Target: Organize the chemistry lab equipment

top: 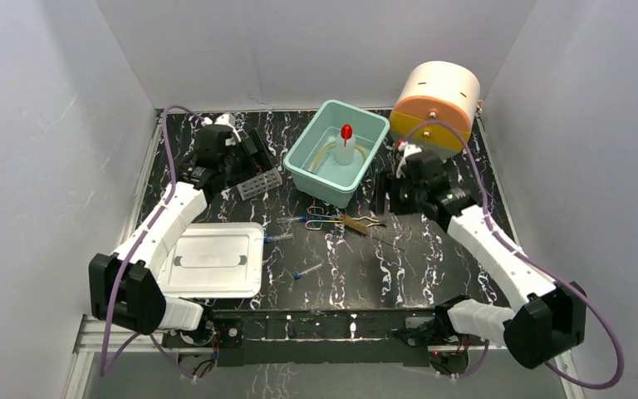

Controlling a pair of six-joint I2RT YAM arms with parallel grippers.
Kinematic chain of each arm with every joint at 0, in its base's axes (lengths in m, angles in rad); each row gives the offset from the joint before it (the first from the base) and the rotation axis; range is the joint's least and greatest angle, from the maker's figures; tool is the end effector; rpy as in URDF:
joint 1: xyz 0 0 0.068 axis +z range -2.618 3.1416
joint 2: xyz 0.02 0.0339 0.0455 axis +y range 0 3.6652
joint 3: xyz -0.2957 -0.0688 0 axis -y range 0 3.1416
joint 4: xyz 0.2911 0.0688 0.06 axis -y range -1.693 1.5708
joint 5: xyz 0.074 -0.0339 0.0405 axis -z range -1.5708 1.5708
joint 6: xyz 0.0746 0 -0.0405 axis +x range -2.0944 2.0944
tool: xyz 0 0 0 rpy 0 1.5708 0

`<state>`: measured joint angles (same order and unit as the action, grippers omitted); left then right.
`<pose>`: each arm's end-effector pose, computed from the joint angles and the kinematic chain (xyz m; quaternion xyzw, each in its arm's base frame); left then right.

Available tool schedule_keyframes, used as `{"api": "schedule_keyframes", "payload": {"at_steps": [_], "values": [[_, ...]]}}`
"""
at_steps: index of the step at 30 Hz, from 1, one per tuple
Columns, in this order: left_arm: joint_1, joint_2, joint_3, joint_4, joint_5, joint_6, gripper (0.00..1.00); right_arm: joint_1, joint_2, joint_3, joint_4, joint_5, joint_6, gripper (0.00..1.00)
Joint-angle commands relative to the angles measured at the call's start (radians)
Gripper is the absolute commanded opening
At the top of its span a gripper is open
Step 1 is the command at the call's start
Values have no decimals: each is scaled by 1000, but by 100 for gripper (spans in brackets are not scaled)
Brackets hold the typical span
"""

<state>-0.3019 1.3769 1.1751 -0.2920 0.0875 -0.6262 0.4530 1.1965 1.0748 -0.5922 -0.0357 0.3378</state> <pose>0.3712 -0.1224 0.3338 -0.1163 0.8500 -0.2629 0.4414 0.2869 0.1426 0.3157 -0.0598 0.9075 0.1750 0.3771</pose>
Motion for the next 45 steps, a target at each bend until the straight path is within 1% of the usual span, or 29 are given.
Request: {"api": "schedule_keyframes", "payload": {"at_steps": [1, 4, 9, 12, 15, 21, 22, 27, 33, 40, 45], "values": [[2, -58, -51, 4, 25, -44, 98, 1, -106, -216, 233, -52, 2, 82], [2, -48, -50, 9, 50, -56, 98, 0, -118, -300, 278, -61, 7, 81], [2, -29, -13, 11, 73, -74, 97, 0, -16, -340, 309, -82, -12, 75], [12, 20, 136, -81, 77, -26, 97, 0, 32, -335, 333, -64, -6, 71], [13, 65, 279, -174, 31, 10, 98, 1, 65, -355, 397, -38, 0, 66], [15, 55, 290, -150, 19, -4, 98, 0, 157, -365, 419, -34, -29, 50], [15, 58, 293, -152, 15, -2, 98, 0, 167, -364, 414, -37, -38, 49], [15, 64, 302, -151, 2, 0, 98, 1, 198, -368, 400, -23, -67, 48], [15, 84, 314, -134, 40, 2, 98, 1, 259, -362, 396, -32, -91, 50], [15, 100, 329, -118, 63, 8, 98, 10, 294, -329, 401, -101, -161, 49], [16, 105, 342, -107, 76, 36, 98, 38, 325, -320, 387, -110, -196, 45]]}}
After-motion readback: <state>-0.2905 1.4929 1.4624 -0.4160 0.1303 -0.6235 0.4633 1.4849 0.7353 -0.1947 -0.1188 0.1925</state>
